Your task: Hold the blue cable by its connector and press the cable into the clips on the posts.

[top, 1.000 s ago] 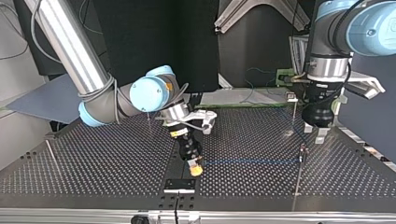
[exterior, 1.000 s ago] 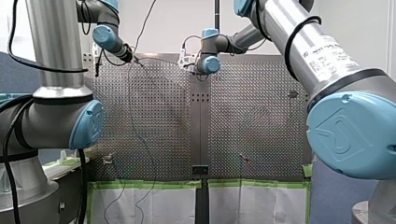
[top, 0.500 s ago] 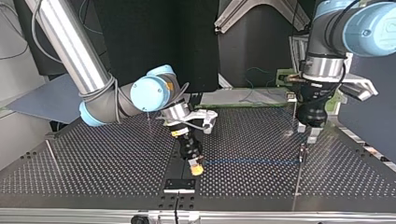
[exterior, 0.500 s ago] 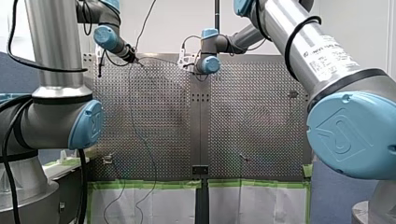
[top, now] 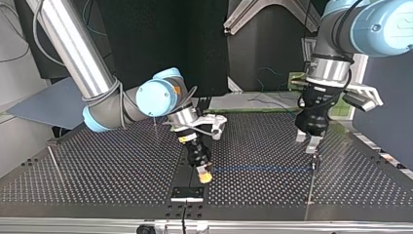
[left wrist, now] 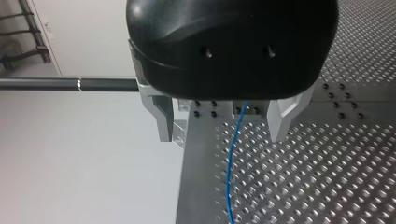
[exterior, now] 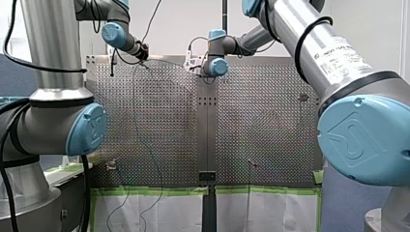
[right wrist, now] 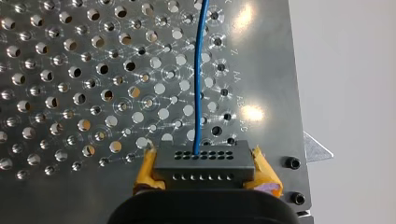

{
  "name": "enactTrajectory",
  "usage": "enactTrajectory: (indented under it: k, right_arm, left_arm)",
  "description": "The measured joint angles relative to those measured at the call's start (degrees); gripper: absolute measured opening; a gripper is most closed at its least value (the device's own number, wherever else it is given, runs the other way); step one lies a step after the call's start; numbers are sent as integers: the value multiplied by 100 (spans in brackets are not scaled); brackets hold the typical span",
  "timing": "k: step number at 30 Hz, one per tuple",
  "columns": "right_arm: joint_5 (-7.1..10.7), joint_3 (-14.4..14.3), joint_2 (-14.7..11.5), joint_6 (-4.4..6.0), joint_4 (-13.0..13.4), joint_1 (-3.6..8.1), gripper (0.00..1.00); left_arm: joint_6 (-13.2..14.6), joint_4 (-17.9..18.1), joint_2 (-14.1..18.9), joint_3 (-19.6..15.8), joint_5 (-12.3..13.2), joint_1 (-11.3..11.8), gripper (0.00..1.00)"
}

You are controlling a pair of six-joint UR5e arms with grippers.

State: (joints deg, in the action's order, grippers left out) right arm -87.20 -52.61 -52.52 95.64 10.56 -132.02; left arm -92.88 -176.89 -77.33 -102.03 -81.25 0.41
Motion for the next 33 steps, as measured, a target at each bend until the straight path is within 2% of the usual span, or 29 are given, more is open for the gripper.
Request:
enactTrajectory:
  k: [5,8,13,19,24,33]
  right_arm:
    - [0,0,0,0,0,-2,0]
    - [0,0,0,0,0,-3,0]
    - [0,0,0,0,0,2,0]
    - [7,0,-1,0,-2,10,0]
    - [16,0,-1,0,-3,18,0]
    - [17,0,0,0,-9,23,0]
  left_arm:
    - [-30,24,-15,41,-15,-64,100]
    - [-59,136,-77,107,-124,-187,100]
    - [-59,335,-284,299,-402,-472,100]
    - [156,338,-635,372,-767,-837,100]
    - [293,287,-754,372,-1077,-1074,100]
    - [410,346,-774,375,-1599,-1068,100]
